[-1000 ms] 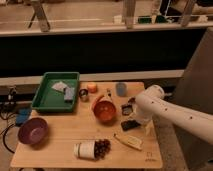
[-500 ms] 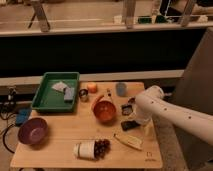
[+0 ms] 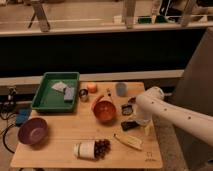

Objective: Wipe table surface with eraser

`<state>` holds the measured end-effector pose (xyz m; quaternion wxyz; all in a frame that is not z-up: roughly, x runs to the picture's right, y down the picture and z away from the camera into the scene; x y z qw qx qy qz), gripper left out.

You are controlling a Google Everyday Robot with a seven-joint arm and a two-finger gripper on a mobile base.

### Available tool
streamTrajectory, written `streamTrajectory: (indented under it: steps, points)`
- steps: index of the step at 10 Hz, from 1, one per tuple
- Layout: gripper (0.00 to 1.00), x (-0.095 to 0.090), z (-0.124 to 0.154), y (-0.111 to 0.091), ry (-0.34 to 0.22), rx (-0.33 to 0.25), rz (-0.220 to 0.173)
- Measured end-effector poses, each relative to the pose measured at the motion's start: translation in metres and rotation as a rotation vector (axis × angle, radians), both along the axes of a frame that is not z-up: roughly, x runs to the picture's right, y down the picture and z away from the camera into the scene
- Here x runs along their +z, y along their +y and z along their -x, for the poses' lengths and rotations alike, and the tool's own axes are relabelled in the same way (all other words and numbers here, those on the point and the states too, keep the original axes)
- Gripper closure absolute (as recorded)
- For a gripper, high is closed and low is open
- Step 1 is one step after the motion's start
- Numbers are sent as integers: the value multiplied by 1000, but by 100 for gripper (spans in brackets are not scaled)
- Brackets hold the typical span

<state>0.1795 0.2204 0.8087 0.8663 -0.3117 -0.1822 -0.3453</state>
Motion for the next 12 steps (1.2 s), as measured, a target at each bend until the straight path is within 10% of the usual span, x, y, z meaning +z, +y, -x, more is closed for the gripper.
streamTrajectory:
  steps: [7, 12]
  points:
    - [21, 33, 4, -1, 161, 138, 28]
    - [66, 40, 4, -1, 252, 139, 20]
